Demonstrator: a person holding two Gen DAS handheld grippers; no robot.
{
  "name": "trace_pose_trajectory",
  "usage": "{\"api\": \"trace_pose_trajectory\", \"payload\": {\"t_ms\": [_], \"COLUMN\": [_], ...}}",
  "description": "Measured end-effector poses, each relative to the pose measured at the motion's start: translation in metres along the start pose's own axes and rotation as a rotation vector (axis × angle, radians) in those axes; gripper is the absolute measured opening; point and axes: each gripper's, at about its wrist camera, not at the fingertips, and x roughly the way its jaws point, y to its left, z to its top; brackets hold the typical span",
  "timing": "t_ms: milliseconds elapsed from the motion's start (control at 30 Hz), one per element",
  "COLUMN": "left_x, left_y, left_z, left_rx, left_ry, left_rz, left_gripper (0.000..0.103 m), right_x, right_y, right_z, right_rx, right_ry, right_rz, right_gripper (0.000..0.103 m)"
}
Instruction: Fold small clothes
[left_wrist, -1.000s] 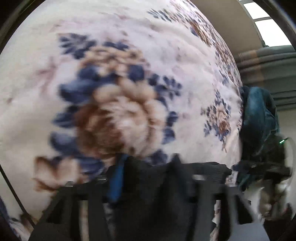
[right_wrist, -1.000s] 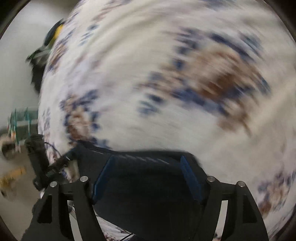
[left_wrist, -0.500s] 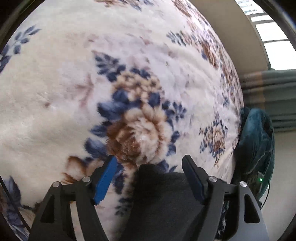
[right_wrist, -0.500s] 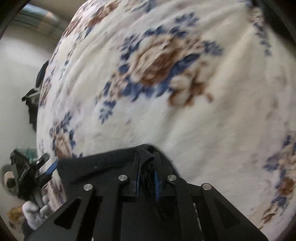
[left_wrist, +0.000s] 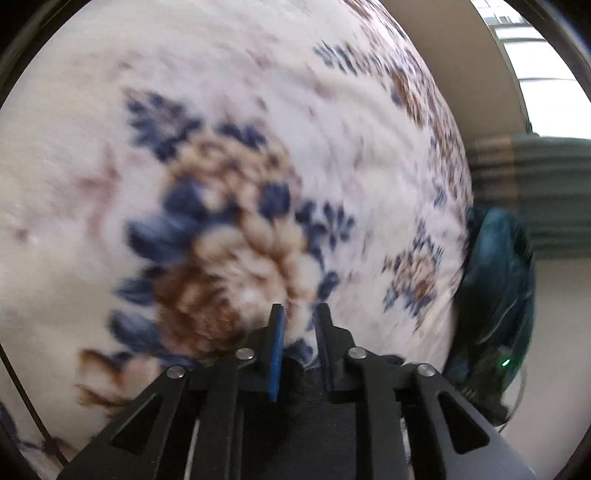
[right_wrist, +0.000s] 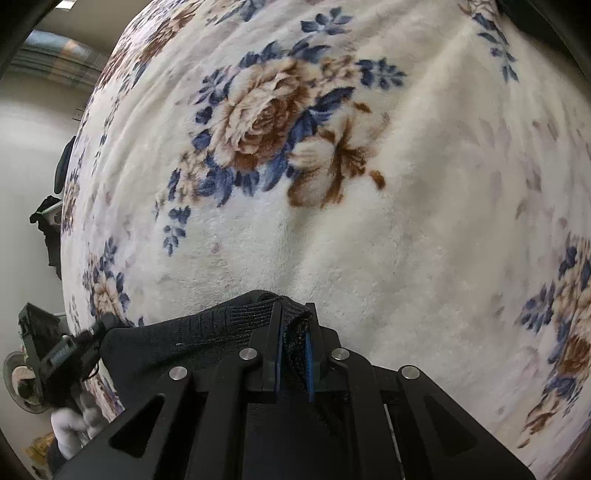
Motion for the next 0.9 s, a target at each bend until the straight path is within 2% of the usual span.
{"api": "trace_pose_trajectory", "payload": {"t_ms": [33,67,100,167,233,267,300,367,467,533,567,600,700,800,833,867,900], "left_x": [-0.007,-0.012,-0.014,-0.011,0.0,0.006,0.015,0.027,0.035,0.033,0.03,0.025,0.01,-0.009,-0.013,-0.02,-0.026], "left_y": [0.003,0.006,0.008,0.01,0.012,0.011,0.01,0.008,0.01,0.008,0.004,0.002,-0.006,-0.009,-0.008,-0.01,-0.01], "left_z": [-0.001,-0.005,-0.009,-0.022,-0.037,-0.04,-0.045,-0.048,-0.04,-0.032,-0.03,-0.03,-0.035,-0.053,-0.058,-0.069,-0.079], "left_rx": [-0.017,-0.031,-0.037,-0.042,-0.029,-0.021,-0.01,0.004,-0.023,-0.016,-0.003,0.01,0.062,0.128,0.141,0.164,0.191], "left_ry": [0.002,0.004,0.005,0.039,0.079,0.091,0.108,0.104,0.085,0.076,0.071,0.063,0.049,0.057,0.056,0.053,0.045], "left_rz": [-0.014,-0.031,-0.041,-0.068,-0.038,-0.032,-0.012,0.03,0.04,0.049,0.056,0.059,0.091,0.18,0.199,0.221,0.236], "left_gripper": [0.051,0.071,0.071,0.071,0.071,0.071,0.071,0.071,0.071,0.071,0.071,0.071,0.071,0.073,0.079,0.08,0.081], "right_x": [-0.002,-0.005,-0.012,-0.021,-0.032,-0.038,-0.041,-0.036,-0.016,0.001,0.008,0.015,0.014,0.001,-0.004,-0.011,-0.021], "right_y": [-0.001,-0.004,-0.006,-0.011,-0.017,-0.02,-0.021,-0.023,-0.025,-0.027,-0.028,-0.027,-0.021,-0.027,-0.031,-0.036,-0.04], "right_z": [0.0,0.0,0.0,-0.002,-0.007,-0.012,-0.015,-0.022,-0.025,-0.021,-0.018,-0.012,-0.003,-0.012,-0.02,-0.031,-0.049], "right_rx": [0.003,0.011,0.013,0.004,0.008,0.008,0.009,-0.002,-0.004,0.011,0.023,0.022,0.011,0.064,0.079,0.09,0.096], "right_ry": [0.007,0.01,0.007,0.004,-0.01,-0.023,-0.027,-0.002,0.042,0.047,0.021,0.012,-0.022,0.029,0.047,0.058,0.056], "right_rz": [0.012,0.027,0.022,0.018,0.008,0.02,0.033,0.048,0.054,0.103,0.112,0.104,0.005,0.009,0.019,0.019,0.007], "right_gripper": [0.009,0.014,0.019,0.022,0.04,0.057,0.067,0.068,0.068,0.065,0.042,0.027,0.027,0.028,0.029,0.04,0.06]}}
